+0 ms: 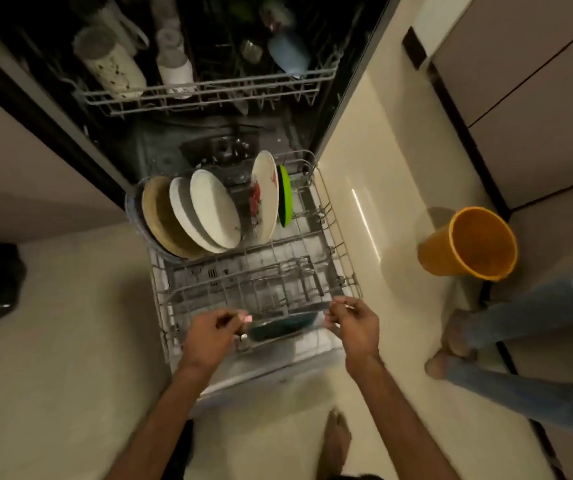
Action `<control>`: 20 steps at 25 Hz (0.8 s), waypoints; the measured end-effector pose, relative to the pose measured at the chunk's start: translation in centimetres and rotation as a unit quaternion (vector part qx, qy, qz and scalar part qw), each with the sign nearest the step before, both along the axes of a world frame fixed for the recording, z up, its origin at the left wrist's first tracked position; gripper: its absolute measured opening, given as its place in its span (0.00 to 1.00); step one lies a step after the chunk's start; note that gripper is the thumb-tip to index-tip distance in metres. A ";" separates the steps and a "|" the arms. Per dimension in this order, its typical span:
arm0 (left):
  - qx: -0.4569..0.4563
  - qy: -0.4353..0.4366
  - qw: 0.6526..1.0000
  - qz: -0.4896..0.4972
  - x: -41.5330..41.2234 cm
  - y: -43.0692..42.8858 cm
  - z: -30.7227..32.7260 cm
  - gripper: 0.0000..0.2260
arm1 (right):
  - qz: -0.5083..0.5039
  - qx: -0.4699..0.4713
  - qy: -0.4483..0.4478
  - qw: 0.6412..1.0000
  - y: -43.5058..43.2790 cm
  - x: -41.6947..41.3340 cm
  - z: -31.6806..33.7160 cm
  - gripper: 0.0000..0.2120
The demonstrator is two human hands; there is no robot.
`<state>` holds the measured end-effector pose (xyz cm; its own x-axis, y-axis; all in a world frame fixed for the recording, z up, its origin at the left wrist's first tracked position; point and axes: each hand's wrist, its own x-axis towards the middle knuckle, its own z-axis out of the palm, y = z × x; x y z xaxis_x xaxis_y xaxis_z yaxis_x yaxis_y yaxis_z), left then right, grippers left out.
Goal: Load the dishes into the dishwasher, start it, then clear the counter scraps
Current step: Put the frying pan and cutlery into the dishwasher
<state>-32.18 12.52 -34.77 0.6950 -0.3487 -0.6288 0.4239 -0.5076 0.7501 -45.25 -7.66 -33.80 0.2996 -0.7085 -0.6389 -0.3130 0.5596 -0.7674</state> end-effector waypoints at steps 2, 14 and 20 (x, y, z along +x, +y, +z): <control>-0.006 -0.097 0.995 -0.004 0.2 -1.9 -3.7 0.05 | 0.077 -0.011 -0.039 0.996 -3.0 1.1 -4.3 0.03; 0.013 -0.341 0.927 -0.154 2.4 -4.6 -22.4 0.04 | 0.567 -0.480 0.043 0.668 -13.2 3.6 -23.8 0.05; 0.105 -0.456 0.839 -0.279 3.5 -3.6 -23.1 0.14 | 0.629 -0.526 0.026 0.572 -13.9 5.0 -24.5 0.06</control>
